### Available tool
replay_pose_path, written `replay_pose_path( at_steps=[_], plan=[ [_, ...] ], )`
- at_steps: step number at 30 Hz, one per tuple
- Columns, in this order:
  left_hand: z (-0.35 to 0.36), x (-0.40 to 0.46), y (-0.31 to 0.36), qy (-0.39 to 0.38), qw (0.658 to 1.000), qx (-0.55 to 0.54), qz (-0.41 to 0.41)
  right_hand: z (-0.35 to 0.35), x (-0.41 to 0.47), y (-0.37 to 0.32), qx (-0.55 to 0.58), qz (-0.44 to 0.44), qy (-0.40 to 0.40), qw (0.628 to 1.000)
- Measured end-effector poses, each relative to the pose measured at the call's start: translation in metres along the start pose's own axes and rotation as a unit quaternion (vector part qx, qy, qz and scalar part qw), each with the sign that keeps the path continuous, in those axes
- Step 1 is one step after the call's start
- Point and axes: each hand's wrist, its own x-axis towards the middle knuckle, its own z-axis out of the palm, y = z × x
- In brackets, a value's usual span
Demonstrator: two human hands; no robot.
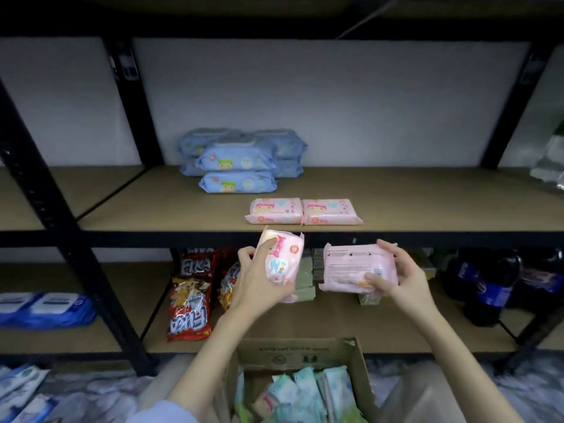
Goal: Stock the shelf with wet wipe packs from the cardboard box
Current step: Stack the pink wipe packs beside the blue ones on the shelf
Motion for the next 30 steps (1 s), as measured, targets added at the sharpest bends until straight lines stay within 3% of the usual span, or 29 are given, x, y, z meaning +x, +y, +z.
replay_pose_path(
  at_steps=[9, 13, 19, 23, 30],
  plan=[
    [-0.041, 0.070, 0.053, 0.056, 0.997, 0.032, 0.046, 0.005, 0.062, -0.041, 0.085, -0.033, 0.059, 0.994],
    [-0.044, 0.107, 0.058, 0.049, 0.997, 0.050, 0.021, 0.016, 0.098, -0.051, 0.116, -0.023, 0.068, 0.991],
    [-0.034, 0.146, 0.056, 0.021, 0.995, 0.092, -0.036, 0.026, 0.146, -0.038, 0.075, 0.009, 0.054, 0.996],
    [-0.027, 0.153, 0.051, -0.007, 0.992, 0.112, -0.056, 0.022, 0.159, -0.029, -0.044, 0.028, 0.015, 0.999],
    [-0.025, 0.146, 0.044, 0.001, 0.986, 0.165, -0.017, 0.018, 0.160, -0.010, -0.109, 0.041, -0.039, 0.992]
  ],
)
